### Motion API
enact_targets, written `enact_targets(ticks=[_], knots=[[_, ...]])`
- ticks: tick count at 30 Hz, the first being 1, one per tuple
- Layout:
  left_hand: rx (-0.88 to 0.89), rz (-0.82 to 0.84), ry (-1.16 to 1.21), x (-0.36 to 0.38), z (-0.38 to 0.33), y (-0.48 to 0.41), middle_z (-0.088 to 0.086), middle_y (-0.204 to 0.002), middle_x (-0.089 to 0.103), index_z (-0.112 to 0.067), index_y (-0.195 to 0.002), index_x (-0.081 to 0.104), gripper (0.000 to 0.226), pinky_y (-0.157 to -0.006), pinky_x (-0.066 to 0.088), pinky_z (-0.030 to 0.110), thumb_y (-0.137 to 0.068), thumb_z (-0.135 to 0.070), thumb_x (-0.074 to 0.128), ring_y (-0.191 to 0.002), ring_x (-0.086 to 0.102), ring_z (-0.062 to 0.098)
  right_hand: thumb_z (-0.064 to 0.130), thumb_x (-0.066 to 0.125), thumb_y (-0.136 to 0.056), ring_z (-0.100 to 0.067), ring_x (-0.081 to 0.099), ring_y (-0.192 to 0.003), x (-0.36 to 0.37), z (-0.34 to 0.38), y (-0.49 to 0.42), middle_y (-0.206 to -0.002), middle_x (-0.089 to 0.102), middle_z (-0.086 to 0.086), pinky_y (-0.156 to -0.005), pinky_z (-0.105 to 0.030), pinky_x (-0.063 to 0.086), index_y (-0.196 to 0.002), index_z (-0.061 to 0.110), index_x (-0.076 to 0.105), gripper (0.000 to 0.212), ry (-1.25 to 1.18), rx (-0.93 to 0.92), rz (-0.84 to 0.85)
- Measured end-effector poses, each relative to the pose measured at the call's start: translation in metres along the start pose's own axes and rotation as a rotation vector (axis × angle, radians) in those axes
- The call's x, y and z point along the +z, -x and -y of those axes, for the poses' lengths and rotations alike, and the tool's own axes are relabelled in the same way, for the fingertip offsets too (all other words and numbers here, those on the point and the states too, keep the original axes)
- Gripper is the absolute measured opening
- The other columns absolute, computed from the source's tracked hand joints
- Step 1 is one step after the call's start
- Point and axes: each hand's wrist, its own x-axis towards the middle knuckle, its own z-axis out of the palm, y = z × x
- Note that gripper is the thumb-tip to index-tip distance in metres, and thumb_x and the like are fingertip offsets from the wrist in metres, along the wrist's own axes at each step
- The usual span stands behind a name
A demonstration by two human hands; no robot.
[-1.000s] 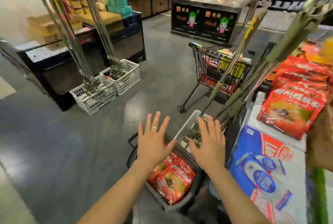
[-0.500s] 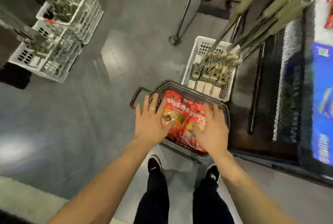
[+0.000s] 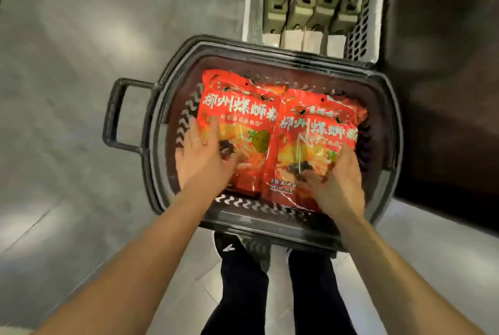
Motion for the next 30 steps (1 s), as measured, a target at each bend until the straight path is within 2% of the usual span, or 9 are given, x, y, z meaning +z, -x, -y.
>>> enact_targets(ticks=[3,8,12,18,20,22,25,28,30], knots=[[-0.114,0.049,0.112,0.029,0.009,-0.028,0.021,-0.163,0.014,-0.035,-0.158,-0.001,0.103,-0.110,0.035,0.054,-0.082,-0.074,0.057,-0.144,0.030,0.041,0.052,0.071,-0.077,-0.033,0.033,-0.141,0.018,-0.013,-0.017,-0.155,0.034,-0.007,-0.108,-0.059,0.035,-0.152,0.021,0.019,0.095,-0.036,0.056,-0.076],[-0.159,0.056,0.212,0.049,0.006,-0.045,0.024,-0.138,0.043,-0.032,-0.157,-0.004,0.122,-0.101,0.043,0.052,-0.069,-0.082,0.064,-0.123,0.047,0.042,0.063,0.077,-0.068,-0.040,0.041,-0.134,0.034,-0.021,-0.037,-0.151,0.039,-0.012,-0.107,-0.058,0.037,-0.155,0.025,0.009,0.117,-0.238,0.271,-0.155],[-0.159,0.061,0.355,0.046,0.008,-0.054,0.020,-0.131,0.054,-0.033,-0.157,-0.007,0.135,-0.090,0.048,0.044,-0.060,-0.073,0.079,-0.113,0.057,0.039,0.066,0.080,-0.063,-0.033,0.057,-0.119,0.036,-0.011,-0.038,-0.134,0.058,-0.003,-0.099,-0.046,0.043,-0.141,0.022,0.035,0.100,-0.322,0.334,-0.089],[-0.107,0.082,0.490,0.026,0.008,-0.053,0.005,-0.138,0.059,-0.038,-0.158,0.002,0.128,-0.087,0.047,0.035,-0.065,-0.054,0.087,-0.112,0.062,0.029,0.054,0.083,-0.069,-0.035,0.060,-0.114,0.030,0.012,-0.020,-0.125,0.063,0.000,-0.094,-0.047,0.048,-0.128,0.030,0.038,0.077,-0.286,0.201,-0.057],[-0.090,0.069,0.565,0.012,0.008,-0.044,0.005,-0.136,0.061,-0.040,-0.158,0.006,0.123,-0.082,0.045,0.030,-0.068,-0.048,0.089,-0.101,0.062,0.022,0.047,0.082,-0.074,-0.033,0.063,-0.108,0.020,0.019,-0.010,-0.118,0.066,0.001,-0.091,-0.046,0.051,-0.124,0.029,0.041,0.067,-0.274,0.122,-0.089],[-0.089,0.043,0.601,-0.008,0.014,-0.027,0.005,-0.133,0.063,-0.043,-0.158,0.007,0.121,-0.080,0.046,0.029,-0.069,-0.046,0.089,-0.093,0.060,0.019,0.041,0.080,-0.078,-0.025,0.067,-0.096,0.004,0.029,0.006,-0.103,0.067,0.010,-0.083,-0.038,0.055,-0.121,0.032,0.045,0.056,-0.287,0.050,-0.127],[-0.062,-0.029,0.703,-0.054,0.027,0.004,0.003,-0.138,0.061,-0.044,-0.157,0.010,0.119,-0.095,0.049,0.036,-0.068,-0.043,0.090,-0.112,0.063,0.026,0.042,0.078,-0.082,-0.013,0.065,-0.080,-0.036,0.056,0.039,-0.092,0.065,0.016,-0.070,-0.021,0.049,-0.126,0.035,0.046,0.054,-0.305,-0.030,-0.140],[-0.024,-0.132,0.793,-0.122,0.037,0.034,0.000,-0.133,0.063,-0.043,-0.156,0.018,0.116,-0.101,0.047,0.035,-0.067,-0.036,0.092,-0.115,0.064,0.021,0.037,0.078,-0.082,-0.018,0.062,-0.097,-0.091,0.090,0.076,-0.107,0.064,0.010,-0.087,-0.033,0.049,-0.139,0.033,0.043,0.067,-0.384,-0.116,-0.177],[0.012,-0.195,0.868,-0.177,0.037,0.051,-0.006,-0.127,0.062,-0.045,-0.155,0.021,0.115,-0.101,0.046,0.032,-0.066,-0.033,0.093,-0.109,0.062,0.013,0.028,0.080,-0.081,-0.015,0.060,-0.101,-0.136,0.115,0.103,-0.110,0.062,0.012,-0.087,-0.032,0.046,-0.137,0.028,0.046,0.066,-0.468,-0.201,-0.226]])
